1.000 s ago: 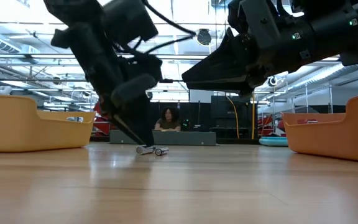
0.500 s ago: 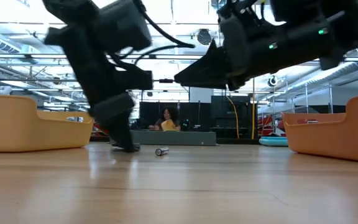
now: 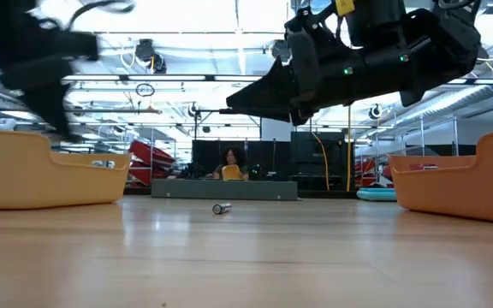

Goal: Sort batteries
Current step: Put the silver battery into the yellow bin

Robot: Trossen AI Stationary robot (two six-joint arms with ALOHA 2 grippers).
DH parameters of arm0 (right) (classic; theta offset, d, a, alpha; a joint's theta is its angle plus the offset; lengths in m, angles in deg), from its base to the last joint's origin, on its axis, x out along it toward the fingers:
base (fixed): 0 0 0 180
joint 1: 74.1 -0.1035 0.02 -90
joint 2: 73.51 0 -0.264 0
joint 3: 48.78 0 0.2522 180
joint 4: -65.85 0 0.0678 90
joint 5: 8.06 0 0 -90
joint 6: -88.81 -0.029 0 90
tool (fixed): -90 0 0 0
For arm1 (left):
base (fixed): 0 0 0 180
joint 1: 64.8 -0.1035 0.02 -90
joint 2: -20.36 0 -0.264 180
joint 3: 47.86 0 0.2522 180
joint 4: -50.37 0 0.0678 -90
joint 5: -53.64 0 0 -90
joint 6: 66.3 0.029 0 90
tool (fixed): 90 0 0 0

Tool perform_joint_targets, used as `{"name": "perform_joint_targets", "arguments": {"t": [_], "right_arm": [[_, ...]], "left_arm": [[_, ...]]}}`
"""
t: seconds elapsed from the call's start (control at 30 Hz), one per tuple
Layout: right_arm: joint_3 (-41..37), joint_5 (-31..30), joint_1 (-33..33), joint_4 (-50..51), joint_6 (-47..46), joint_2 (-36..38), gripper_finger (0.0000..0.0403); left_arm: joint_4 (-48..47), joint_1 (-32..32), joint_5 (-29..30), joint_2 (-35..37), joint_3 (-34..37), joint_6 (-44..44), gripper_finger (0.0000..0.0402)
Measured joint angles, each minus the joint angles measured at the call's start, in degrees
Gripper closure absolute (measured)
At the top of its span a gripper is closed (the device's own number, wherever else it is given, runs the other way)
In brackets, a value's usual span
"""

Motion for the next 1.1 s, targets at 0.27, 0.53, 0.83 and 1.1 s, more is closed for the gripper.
{"name": "perform_joint_targets", "arguments": {"t": [0.27, 0.53, 0.83, 1.1], "right_arm": [[0.0, 0.3, -2.8, 3.2, -5.8, 0.0, 0.0253], [0.0, -7.2, -6.8, 5.6, -9.6, 0.0, 0.0253], [0.0, -17.6, -11.4, 9.4, -14.9, 0.0, 0.0253], [0.0, -29.0, -13.5, 14.6, -16.2, 3.1, 0.0253]], "left_arm": [[1.0, 1.5, -4.4, 2.3, 4.5, -0.8, 0.025], [19.4, -7.7, -1.4, -0.4, -0.3, 16.9, 0.0116], [50.7, -16.2, -12.9, -16.0, -2.3, 32.3, 0.0153], [50.2, -17.0, -14.1, -28.5, -11.2, 36.4, 0.0167]]}}
